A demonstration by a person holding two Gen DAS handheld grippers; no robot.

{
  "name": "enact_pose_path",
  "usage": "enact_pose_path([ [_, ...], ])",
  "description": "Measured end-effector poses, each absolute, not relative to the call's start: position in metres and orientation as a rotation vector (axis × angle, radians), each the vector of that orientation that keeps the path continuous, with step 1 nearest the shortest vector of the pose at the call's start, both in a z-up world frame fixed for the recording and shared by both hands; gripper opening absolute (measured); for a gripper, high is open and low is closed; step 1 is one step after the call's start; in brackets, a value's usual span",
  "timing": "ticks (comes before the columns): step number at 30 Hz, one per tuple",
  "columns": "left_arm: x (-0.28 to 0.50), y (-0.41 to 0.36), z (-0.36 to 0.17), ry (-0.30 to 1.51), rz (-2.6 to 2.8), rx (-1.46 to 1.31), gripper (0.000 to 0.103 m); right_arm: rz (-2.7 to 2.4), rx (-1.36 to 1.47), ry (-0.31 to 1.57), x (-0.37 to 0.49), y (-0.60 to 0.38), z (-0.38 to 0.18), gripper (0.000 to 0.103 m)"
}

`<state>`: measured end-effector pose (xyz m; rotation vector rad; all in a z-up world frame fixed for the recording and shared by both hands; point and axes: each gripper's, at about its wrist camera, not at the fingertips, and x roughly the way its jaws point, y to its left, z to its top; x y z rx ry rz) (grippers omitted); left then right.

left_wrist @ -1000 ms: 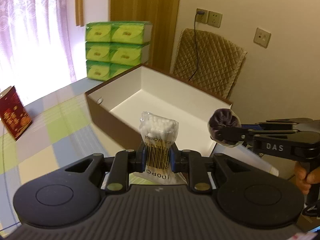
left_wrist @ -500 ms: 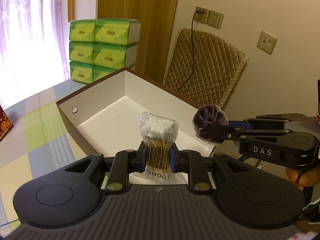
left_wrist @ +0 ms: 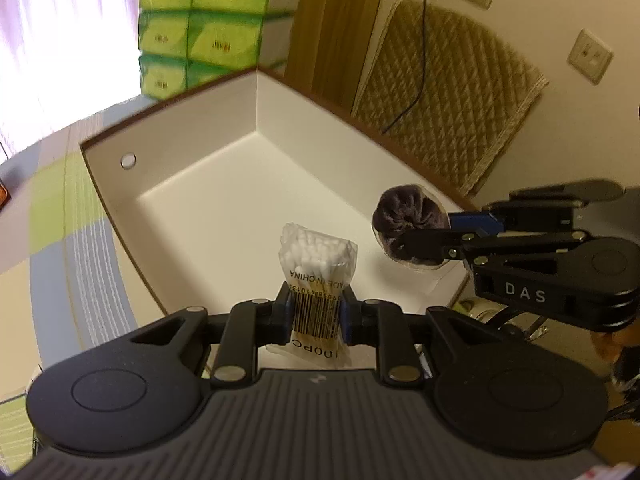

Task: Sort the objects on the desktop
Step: 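Carry both items over the brown box and open both tools to drop them, then withdraw both tools from the box back toward the remaining items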

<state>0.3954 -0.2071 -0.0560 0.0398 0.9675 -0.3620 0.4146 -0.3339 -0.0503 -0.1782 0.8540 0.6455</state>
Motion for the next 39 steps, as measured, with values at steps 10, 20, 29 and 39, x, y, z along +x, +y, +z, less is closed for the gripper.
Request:
enact_pose_path([
  [10,0.430,-0.231,-0.089,1.108,-0.392,0.101,0.018,0.734,-0.277,1.025,0.454,-0.326,-0.070,0.014],
  [20,0.447,-0.245,-0.113,1.198,-0.406,0.166,0.019,0.756,-0.355,1.095,0.471,-0.320,-0.083,0.013],
  [29,0.446,-0.243,-0.113,1.198,-0.413,0.177,0.051,0.777,-0.389,1.090,0.470,-0.316,-0.083,0.053],
  [39,0.426,-0.237,-0.091,1.129,-0.423,0.204,0.072,0.769,-0.398,0.992,0.461,-0.326,-0.066,0.089],
])
